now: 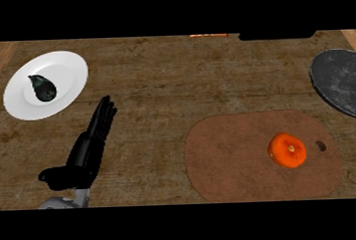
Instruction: Pick the squash from the cutting board and place it in the pan
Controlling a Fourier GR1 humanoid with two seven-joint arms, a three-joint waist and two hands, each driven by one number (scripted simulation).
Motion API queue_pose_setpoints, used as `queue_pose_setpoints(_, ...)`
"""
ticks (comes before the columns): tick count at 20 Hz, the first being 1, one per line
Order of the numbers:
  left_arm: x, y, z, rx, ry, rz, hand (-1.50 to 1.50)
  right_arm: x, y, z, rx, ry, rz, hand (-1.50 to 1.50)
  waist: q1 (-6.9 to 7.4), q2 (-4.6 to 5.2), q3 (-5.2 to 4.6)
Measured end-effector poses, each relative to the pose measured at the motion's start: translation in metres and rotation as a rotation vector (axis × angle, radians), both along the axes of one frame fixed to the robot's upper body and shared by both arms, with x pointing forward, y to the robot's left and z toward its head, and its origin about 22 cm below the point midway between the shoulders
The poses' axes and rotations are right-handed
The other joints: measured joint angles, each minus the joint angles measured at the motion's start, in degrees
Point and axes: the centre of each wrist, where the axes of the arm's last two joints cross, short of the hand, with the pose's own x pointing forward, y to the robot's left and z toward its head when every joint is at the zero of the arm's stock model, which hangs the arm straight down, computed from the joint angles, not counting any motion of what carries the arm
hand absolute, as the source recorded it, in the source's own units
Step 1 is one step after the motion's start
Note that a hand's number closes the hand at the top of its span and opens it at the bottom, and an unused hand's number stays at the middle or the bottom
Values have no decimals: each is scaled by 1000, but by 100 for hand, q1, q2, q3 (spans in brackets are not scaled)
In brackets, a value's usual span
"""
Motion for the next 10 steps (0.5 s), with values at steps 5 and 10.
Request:
queue_pose_setpoints(5,5,-2,-1,0,-5,-21,0,12,21,11,-210,145,-3,-150,95,24,-4)
queue_pose_setpoints(10,3,-10,-3,-6,1,-40,0,22,49,0,-396,259,8,-150,164,30,-1)
